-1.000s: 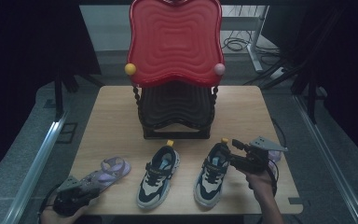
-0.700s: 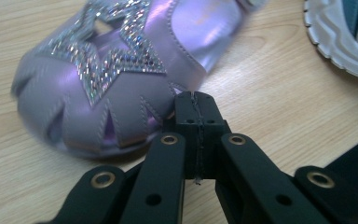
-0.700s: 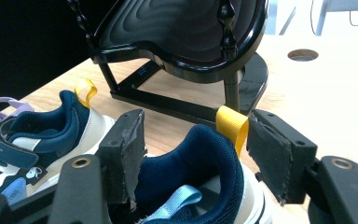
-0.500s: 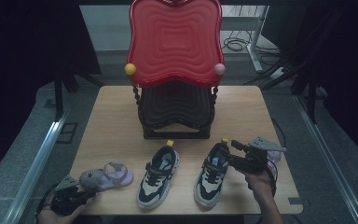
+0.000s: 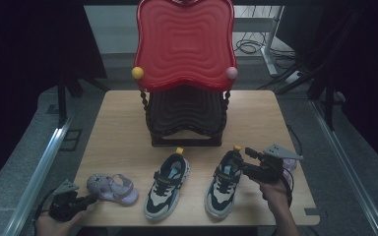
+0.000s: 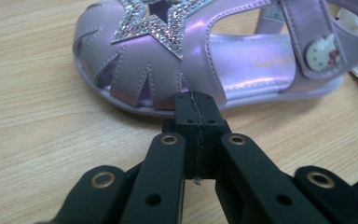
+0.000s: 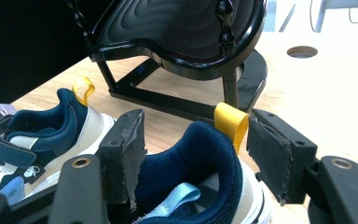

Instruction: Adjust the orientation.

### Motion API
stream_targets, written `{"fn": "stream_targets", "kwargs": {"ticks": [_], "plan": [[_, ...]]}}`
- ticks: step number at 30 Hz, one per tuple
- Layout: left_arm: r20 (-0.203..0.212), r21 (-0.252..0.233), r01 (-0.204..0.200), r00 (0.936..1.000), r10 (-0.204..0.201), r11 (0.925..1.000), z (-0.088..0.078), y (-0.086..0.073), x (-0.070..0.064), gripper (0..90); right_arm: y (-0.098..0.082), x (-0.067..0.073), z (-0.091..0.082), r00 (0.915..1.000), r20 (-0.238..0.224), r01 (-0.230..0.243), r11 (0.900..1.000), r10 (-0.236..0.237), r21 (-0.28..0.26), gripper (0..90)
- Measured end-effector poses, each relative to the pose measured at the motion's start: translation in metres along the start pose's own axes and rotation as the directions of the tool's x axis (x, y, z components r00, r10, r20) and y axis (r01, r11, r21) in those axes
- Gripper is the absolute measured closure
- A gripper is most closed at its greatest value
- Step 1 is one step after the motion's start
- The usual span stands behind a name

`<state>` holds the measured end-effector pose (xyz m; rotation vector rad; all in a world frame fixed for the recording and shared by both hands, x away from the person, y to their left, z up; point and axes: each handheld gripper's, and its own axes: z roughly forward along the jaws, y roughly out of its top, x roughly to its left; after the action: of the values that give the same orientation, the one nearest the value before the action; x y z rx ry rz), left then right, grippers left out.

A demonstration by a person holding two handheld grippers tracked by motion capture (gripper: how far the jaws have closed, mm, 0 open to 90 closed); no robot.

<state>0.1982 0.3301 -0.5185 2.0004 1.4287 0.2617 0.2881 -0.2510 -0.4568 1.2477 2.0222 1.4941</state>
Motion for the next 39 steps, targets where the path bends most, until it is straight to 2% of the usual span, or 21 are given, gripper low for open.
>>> {"fn": "stream_targets", "kwargs": {"ticks": [7, 10, 21, 31, 39], "plan": [[-0.018, 0.003, 0.015, 0.9997, -0.015, 0.9999, 0.0, -0.001, 0.007, 90.0, 0.0, -0.001, -0.001, 0.9998, -0.014, -0.016, 1.0, 0.016, -0.008, 37.3], [-0.016, 0.001, 0.021, 0.9997, -0.021, 0.9998, 0.002, 0.0, 0.01, 90.0, 0.0, -0.001, -0.001, 0.9998, -0.006, -0.019, 1.0, 0.019, -0.008, 37.4], [-0.023, 0.015, 0.027, 0.9994, -0.027, 0.9995, 0.008, 0.011, 0.02, 90.0, -0.001, -0.001, -0.001, 0.9998, -0.002, -0.019, 1.0, 0.019, -0.011, 37.4], [-0.009, 0.033, 0.017, 0.9998, -0.017, 0.9993, 0.015, 0.026, 0.026, 90.0, -0.002, -0.002, 0.0, 0.9994, 0.005, -0.034, 0.999, 0.034, -0.018, 37.6], [-0.004, 0.031, 0.02, 0.9998, -0.02, 0.9993, 0.018, 0.03, 0.028, 90.0, -0.002, -0.003, 0.001, 0.9991, 0.011, -0.04, 0.999, 0.041, -0.027, 37.6]]}}
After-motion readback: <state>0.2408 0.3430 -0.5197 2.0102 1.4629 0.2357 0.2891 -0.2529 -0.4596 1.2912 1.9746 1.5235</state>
